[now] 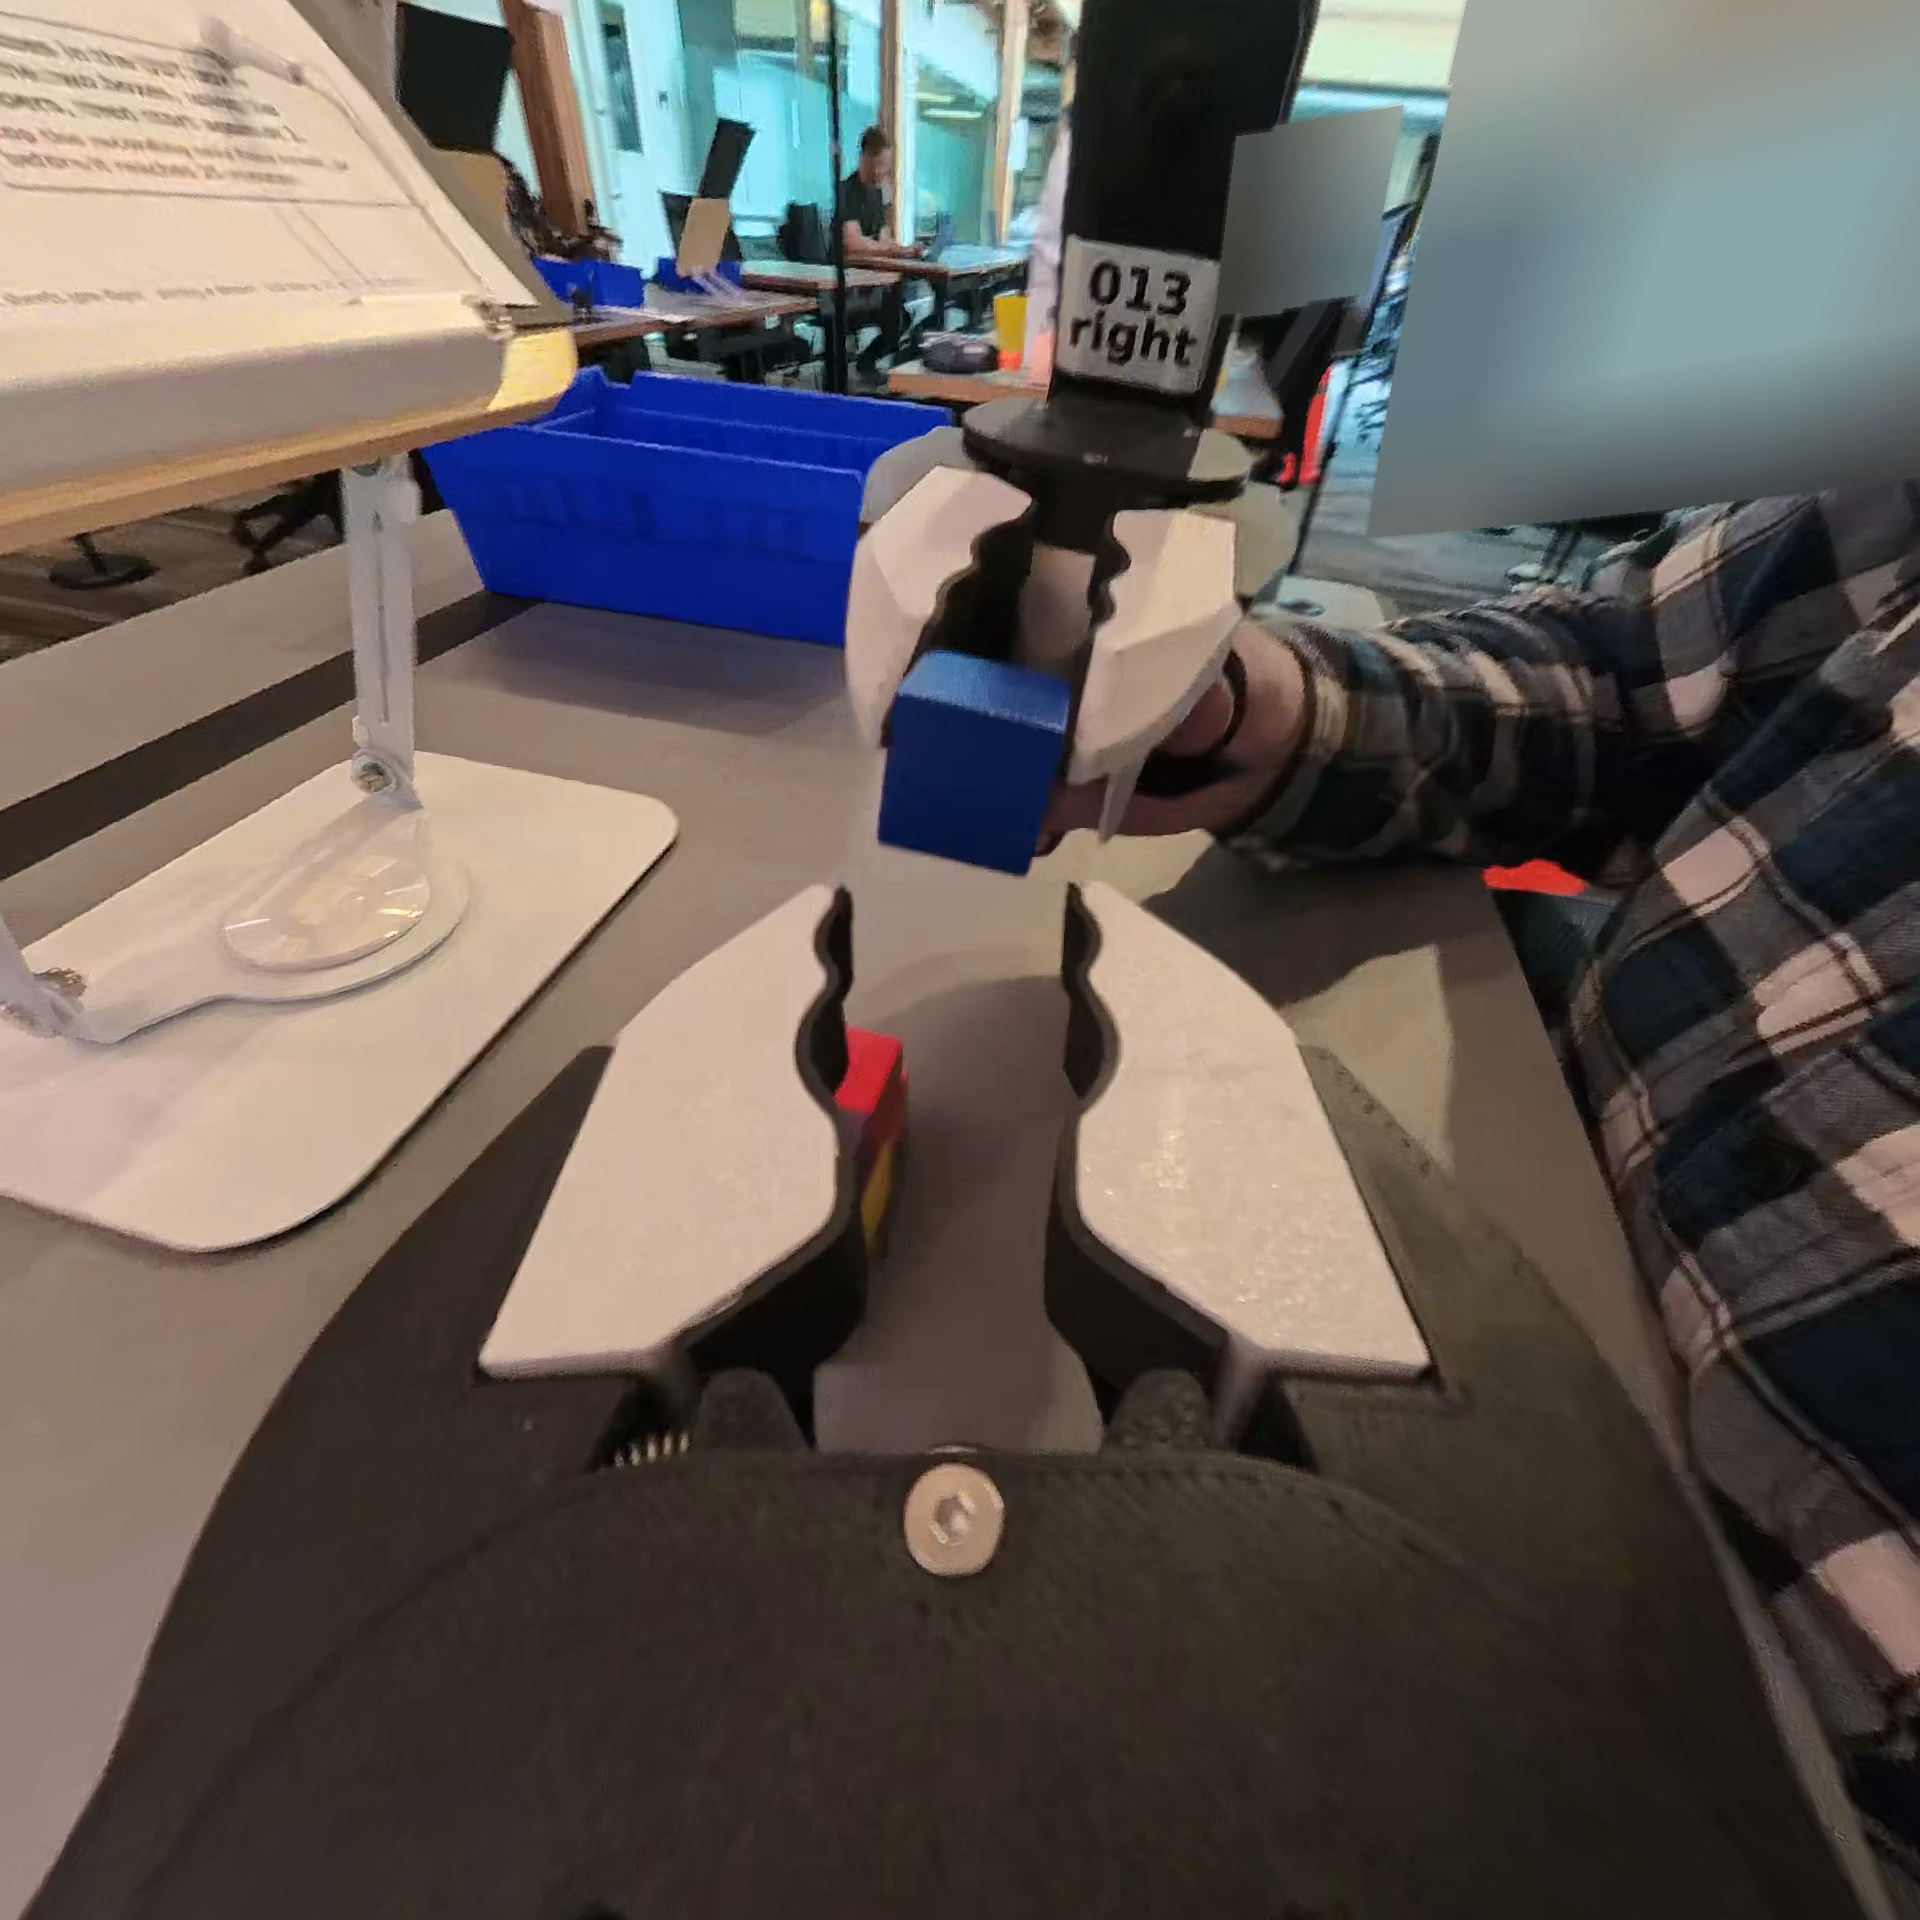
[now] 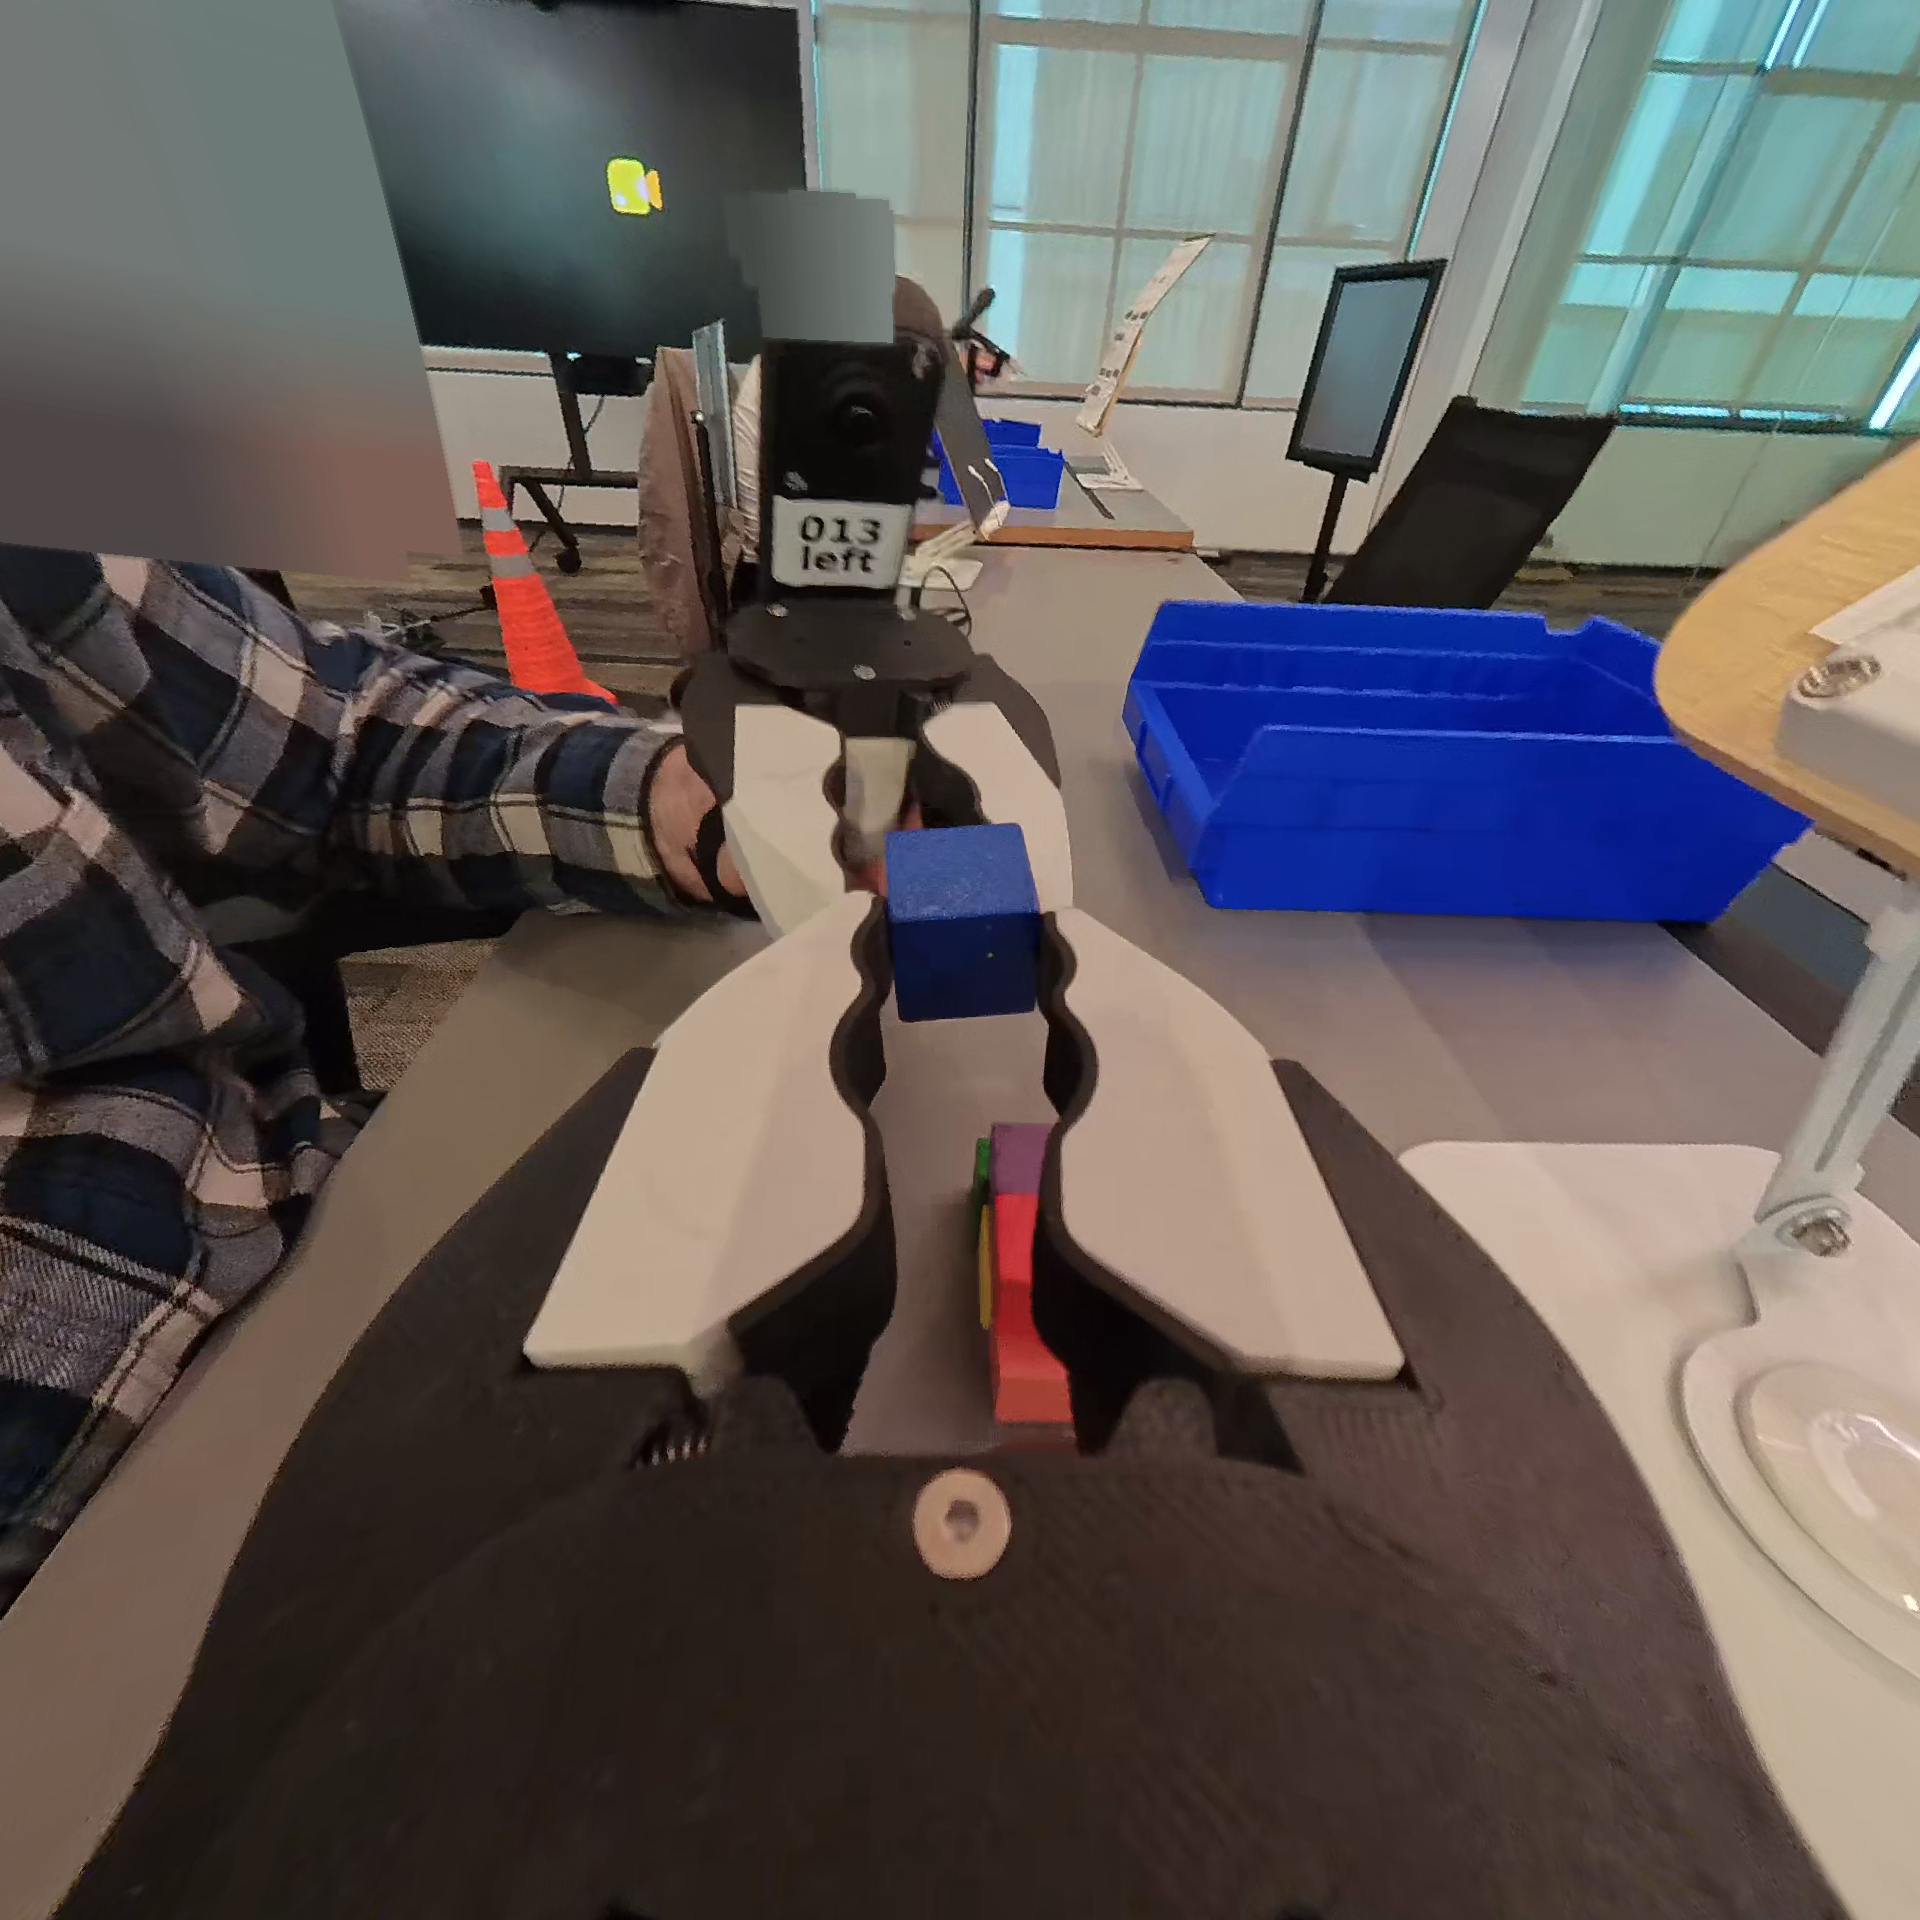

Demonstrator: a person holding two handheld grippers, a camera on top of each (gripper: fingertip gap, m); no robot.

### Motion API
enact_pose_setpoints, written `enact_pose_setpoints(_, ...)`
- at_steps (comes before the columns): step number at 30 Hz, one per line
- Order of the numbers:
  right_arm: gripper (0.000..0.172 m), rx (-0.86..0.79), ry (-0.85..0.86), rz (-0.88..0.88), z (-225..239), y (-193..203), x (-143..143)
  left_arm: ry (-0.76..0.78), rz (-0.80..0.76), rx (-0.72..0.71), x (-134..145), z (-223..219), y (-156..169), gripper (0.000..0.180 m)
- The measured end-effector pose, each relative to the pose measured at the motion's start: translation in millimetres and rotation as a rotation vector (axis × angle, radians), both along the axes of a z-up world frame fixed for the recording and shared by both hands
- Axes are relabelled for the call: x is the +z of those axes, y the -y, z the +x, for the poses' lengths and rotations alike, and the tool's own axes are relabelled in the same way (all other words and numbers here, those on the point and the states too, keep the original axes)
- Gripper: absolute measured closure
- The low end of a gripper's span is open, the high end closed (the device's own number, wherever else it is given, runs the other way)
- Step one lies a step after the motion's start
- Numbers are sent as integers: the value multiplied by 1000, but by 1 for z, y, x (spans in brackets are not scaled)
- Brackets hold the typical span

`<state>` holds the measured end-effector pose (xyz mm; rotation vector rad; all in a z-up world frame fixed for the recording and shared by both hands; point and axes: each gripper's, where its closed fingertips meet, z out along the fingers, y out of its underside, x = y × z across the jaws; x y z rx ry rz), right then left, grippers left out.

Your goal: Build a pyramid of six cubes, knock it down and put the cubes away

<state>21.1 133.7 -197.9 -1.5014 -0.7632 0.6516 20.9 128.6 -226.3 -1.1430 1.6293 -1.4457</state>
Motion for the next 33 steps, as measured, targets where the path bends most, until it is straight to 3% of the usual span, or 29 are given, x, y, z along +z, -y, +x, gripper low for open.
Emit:
enact_pose_setpoints(4,145,-35,31,-107,12,-12,-23,-26,102,115,-9,-16,-36,142)
enact_pose_setpoints(9,145,-37,103,-200,8,-20,-57,-45,57,190,-22,-29,-68,150)
enact_pose_setpoints(30,145,-54,132,-261,13,-26,-80,-57,59,159,-28,-26,-62,152)
enact_pose_setpoints(33,139,-47,129,-270,12,-26,-81,-57,56,155,-28,-26,-62,152)
